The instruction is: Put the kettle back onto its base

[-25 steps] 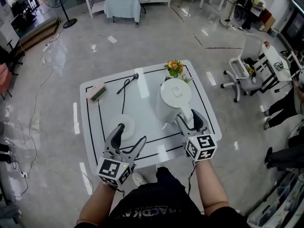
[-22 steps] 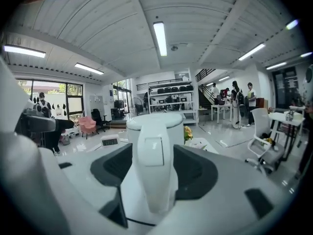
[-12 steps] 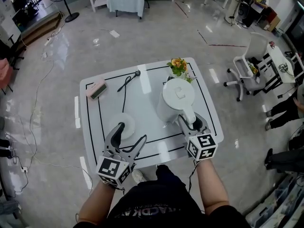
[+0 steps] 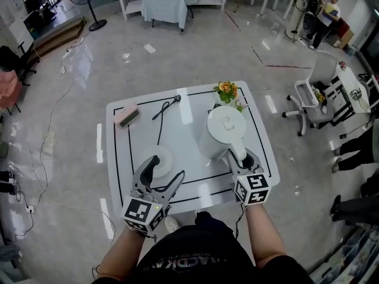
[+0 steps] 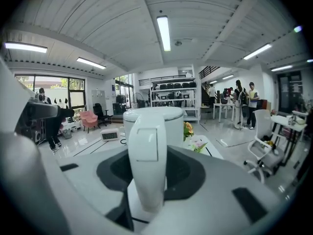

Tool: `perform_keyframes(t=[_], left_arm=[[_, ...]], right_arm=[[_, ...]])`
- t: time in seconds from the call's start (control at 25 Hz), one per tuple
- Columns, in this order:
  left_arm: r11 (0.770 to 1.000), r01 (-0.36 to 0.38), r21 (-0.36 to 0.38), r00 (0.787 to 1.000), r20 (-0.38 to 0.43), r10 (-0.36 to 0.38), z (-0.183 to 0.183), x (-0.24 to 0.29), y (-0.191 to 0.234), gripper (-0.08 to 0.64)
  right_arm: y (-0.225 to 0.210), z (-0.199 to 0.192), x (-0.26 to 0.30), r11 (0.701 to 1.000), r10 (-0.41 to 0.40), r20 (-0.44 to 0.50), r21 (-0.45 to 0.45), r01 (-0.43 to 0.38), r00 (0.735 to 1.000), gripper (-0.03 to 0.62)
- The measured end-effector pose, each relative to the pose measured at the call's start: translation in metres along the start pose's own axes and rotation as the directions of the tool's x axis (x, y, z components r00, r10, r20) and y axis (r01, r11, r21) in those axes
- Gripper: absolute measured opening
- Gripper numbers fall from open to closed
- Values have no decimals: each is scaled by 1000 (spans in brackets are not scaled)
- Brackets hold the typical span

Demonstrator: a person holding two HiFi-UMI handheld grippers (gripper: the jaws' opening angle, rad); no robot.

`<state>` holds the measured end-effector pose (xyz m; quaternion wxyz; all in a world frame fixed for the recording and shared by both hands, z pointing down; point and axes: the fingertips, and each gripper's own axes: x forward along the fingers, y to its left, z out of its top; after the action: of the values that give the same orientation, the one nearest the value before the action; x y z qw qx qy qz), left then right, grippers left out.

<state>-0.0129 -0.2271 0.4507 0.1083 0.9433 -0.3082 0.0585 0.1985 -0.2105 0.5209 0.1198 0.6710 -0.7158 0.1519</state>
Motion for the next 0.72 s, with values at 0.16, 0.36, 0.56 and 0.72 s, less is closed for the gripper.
perform_keyframes(t=[0.16, 0.36, 0.56, 0.72], left_arm=[[1000, -10, 0, 1000, 7, 10, 3, -2, -1, 357], [1000, -24, 3, 1000, 16, 24, 5, -4, -1, 357], [999, -44, 2, 999, 25, 44, 8, -10, 1, 357], [998, -66, -6, 997, 29, 66, 8, -13, 5, 357]], right_arm=[[1, 1, -1, 1000, 0, 4, -25, 0, 1000, 126], [0, 1, -1, 999, 11, 12, -46, -11, 1000, 121], [0, 3, -1, 998, 27, 21, -55, -26, 999, 121], [2, 9, 1, 997, 38, 27, -63, -37, 999, 121]])
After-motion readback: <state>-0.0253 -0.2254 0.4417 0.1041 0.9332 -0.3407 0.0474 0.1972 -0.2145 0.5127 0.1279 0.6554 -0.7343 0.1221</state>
